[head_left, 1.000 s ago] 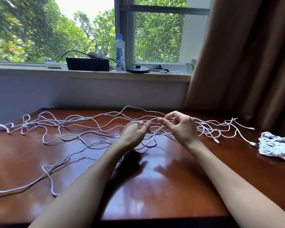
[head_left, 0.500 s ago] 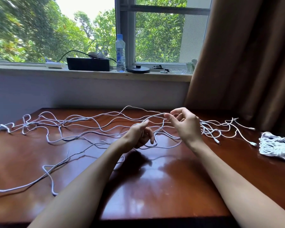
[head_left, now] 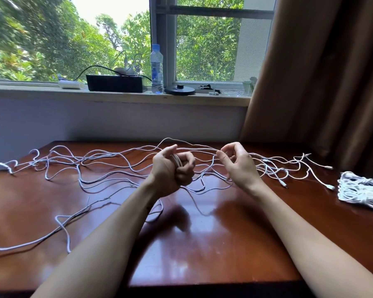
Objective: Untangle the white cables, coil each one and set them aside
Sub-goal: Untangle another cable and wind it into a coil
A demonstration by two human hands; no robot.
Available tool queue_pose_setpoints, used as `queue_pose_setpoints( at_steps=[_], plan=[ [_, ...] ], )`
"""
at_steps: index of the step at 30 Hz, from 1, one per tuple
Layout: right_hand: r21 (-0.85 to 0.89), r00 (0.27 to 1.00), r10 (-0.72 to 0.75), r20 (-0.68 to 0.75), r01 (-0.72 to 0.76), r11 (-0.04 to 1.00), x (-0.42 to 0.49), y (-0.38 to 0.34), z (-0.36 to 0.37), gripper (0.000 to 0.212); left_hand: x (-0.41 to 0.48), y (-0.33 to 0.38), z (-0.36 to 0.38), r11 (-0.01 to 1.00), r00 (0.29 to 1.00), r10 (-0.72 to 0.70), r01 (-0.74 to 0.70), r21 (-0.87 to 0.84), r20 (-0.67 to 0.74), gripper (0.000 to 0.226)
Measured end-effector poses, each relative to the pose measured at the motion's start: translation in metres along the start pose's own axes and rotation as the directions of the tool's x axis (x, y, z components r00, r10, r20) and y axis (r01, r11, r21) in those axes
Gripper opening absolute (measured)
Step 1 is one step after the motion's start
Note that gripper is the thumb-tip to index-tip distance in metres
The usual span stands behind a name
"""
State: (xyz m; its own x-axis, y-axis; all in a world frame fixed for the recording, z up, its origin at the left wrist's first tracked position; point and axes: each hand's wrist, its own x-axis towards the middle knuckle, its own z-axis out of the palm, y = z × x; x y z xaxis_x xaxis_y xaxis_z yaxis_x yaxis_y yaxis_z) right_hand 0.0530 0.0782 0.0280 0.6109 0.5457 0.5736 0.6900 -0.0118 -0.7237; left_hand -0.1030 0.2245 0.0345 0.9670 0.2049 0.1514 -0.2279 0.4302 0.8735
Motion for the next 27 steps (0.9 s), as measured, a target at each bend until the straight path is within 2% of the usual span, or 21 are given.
queue_pose_setpoints(
  at_steps=[3,6,9,12,15,20,24,27],
  plan=[
    [-0.106,0.997,0.046,-0.062,-0.053,0.993,0.004,0.008,-0.003,0.026,-0.002,0.002,0.001,0.994,0.997,0.073,-0.076,-0.082,-0.034,0.054],
    [-0.113,0.997,0.066,-0.045,-0.071,0.991,0.004,0.011,-0.003,0.029,-0.003,0.003,0.004,0.972,0.989,0.13,-0.14,-0.188,-0.066,0.052],
    [-0.203,0.999,0.027,-0.024,-0.031,0.979,0.003,0.009,-0.002,0.03,-0.002,0.003,0.005,0.936,0.981,0.17,-0.19,-0.296,-0.089,0.055],
    [-0.219,0.996,-0.043,0.074,0.058,0.974,0.001,0.009,0.001,0.029,-0.003,0.005,0.003,0.892,0.972,0.208,-0.233,-0.388,-0.105,0.053],
    [-0.166,0.973,-0.095,0.211,0.131,0.977,-0.002,0.008,0.006,0.027,-0.003,0.008,0.002,0.836,0.96,0.242,-0.281,-0.471,-0.143,0.053],
    [-0.062,0.9,-0.155,0.408,0.197,0.978,-0.009,0.003,0.012,0.017,0.0,0.012,-0.006,0.761,0.925,0.23,-0.364,-0.536,-0.302,0.052],
    [0.067,0.878,-0.131,0.46,0.113,0.991,-0.014,-0.007,0.012,0.007,0.007,0.013,-0.016,0.765,0.89,0.175,-0.392,-0.511,-0.422,0.037],
    [0.135,0.875,-0.099,0.474,0.039,0.99,-0.017,-0.013,0.01,0.009,0.011,0.012,-0.016,0.83,0.853,0.131,-0.373,-0.414,-0.506,0.031]
  ],
)
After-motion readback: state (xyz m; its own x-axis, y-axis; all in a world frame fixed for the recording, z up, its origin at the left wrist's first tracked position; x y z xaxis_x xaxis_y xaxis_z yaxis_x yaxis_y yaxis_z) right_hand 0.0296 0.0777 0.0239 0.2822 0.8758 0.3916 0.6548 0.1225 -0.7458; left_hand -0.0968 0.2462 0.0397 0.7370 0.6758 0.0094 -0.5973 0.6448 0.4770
